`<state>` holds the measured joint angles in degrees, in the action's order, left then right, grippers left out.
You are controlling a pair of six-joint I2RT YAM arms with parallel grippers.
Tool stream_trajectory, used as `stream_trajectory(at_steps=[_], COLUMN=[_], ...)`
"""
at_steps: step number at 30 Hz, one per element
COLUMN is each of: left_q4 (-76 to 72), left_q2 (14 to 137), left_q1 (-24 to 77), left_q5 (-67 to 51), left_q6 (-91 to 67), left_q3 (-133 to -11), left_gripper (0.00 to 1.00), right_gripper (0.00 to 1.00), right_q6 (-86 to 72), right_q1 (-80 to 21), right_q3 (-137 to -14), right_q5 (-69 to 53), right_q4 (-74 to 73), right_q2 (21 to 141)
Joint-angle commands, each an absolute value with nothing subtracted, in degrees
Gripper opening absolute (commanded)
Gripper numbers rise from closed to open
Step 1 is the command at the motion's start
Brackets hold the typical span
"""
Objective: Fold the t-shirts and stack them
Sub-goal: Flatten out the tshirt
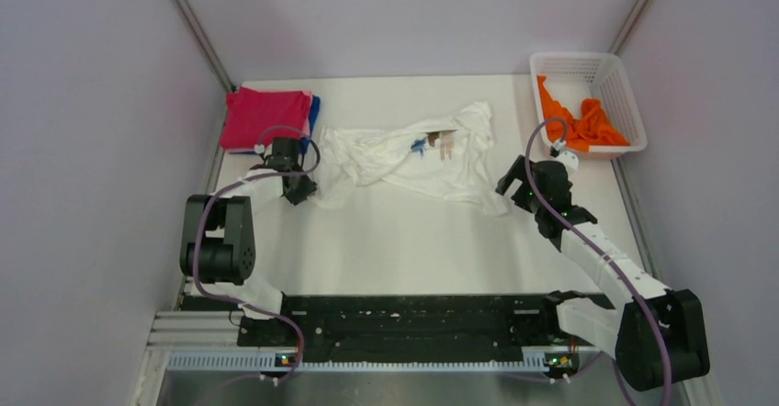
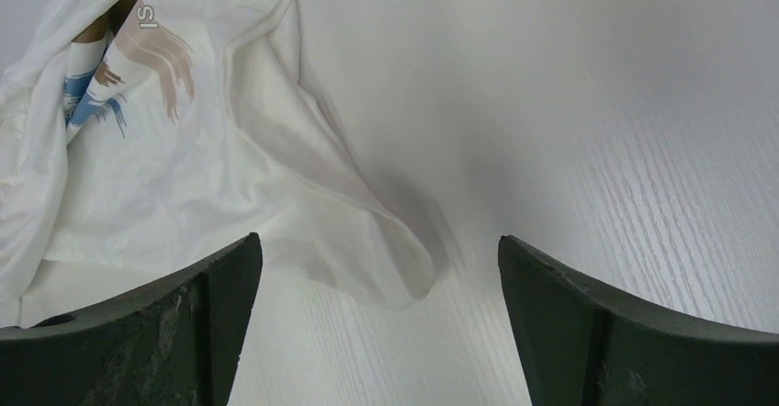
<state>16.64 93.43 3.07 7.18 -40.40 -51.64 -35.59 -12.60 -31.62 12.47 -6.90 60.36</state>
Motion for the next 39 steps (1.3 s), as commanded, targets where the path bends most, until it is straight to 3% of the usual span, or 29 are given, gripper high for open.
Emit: stream_trajectory(at_steps=[1,4,7,19,24,35,39], left_q4=[18.7,20.3,20.5,22.5,23.7,23.2,22.9], left_q2=[93.1,91.3,89.0,73.7,67.3,67.3,66.4], left_q1=[2.9,3.0,3.0,5.1,5.3,5.3,5.3], left_q5=[1.6,2.0,2.2,0.5,1.9,1.1,1.7], left_q6=[-38.4,-38.0,-38.2,-41.8,-42.3,-41.9,-42.1], left_q3=[-52.4,-51.0,-49.1,-40.8,-38.5,-39.4,-39.3], left_gripper=[0.29,0.23,0.00,0.00,0.00,0.00,0.00], right_gripper=[0.97,0.97,0.97,0.92,0.77,0.61,0.46], right_q6=[-35.1,-35.0,-35.1,-38.6,-38.5,-38.9,-39.2], right_q1=[-12.6,-12.6,-12.6,-12.6,-12.6,-12.6,-12.6], right_q3=[-34.3,-34.2,-34.2,-32.9,-32.1,-29.5,-30.0], right_q5=[14.5,14.5,14.3,10.3,8.6,10.0,11.8], right_q4=[-7.6,-7.8,-7.8,-10.0,-9.3,-2.8,-0.5], right_q2=[59.6,59.4,59.3,61.7,65.1,71.7,75.4])
